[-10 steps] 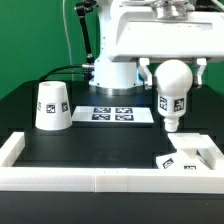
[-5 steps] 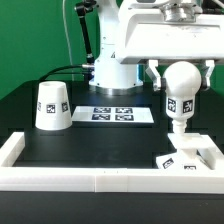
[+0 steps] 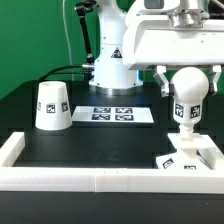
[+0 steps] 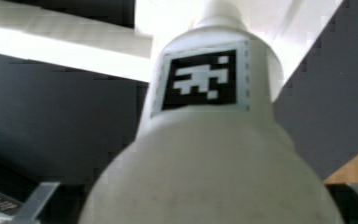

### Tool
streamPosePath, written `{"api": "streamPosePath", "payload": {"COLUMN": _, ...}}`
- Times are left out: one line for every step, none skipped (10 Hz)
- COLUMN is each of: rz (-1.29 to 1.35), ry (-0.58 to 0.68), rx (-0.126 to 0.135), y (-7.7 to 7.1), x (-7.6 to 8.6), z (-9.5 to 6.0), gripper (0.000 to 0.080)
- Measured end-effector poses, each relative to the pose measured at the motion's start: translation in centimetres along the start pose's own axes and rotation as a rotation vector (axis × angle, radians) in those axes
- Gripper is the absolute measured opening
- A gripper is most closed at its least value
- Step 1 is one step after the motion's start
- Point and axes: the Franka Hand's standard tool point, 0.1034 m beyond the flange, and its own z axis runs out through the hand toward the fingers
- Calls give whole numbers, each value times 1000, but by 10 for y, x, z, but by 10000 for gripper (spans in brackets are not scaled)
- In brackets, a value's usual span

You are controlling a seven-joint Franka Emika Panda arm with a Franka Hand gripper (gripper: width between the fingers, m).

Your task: Assemble lamp

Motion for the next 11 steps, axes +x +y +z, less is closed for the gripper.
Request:
{"api": "streamPosePath", "payload": {"rz": 0, "ry": 2, "rx": -1, "y": 0, "x": 0, "z": 0, "gripper": 579}}
{"api": "streamPosePath", "payload": {"rz": 0, "ry": 4, "rx": -1, "y": 0, "x": 1, "z": 1, "gripper": 579}}
{"api": "streamPosePath", "payload": {"rz": -1, "ry": 6, "rx": 0, "y": -1, "x": 2, "z": 2, "gripper": 579}}
{"api": "streamPosePath", "payload": {"rz": -2, "ry": 7, "rx": 0, "y": -1, "x": 3, "z": 3, "gripper": 579}}
{"api": "streamPosePath", "payload": {"rz": -2, "ry": 5, "rx": -1, "y": 0, "x": 3, "z": 4, "gripper": 579}}
{"api": "streamPosePath", "payload": {"rz": -1, "ry": 3, "rx": -2, "y": 1, "x": 2, "z": 6, "gripper": 579}}
{"api": "streamPosePath", "payload": {"rz": -1, "ry": 1, "rx": -2, "y": 1, "x": 2, "z": 9, "gripper": 579}}
{"api": "streamPosePath", "payload": {"rz": -1, "ry": -6, "rx": -1, "y": 0, "x": -2, "z": 12, "gripper": 579}}
{"api": "streamPosePath", "payload": {"rz": -2, "ry": -12, "rx": 0, "y": -1, "x": -5, "z": 15, "gripper": 579}}
{"api": "streamPosePath", "payload": {"rz": -3, "ry": -14, "rx": 1, "y": -1, "x": -6, "z": 17, "gripper": 579}}
{"api": "streamPosePath", "payload": {"rz": -5, "ry": 0, "rx": -3, "y": -2, "x": -6, "z": 17, "gripper": 579}}
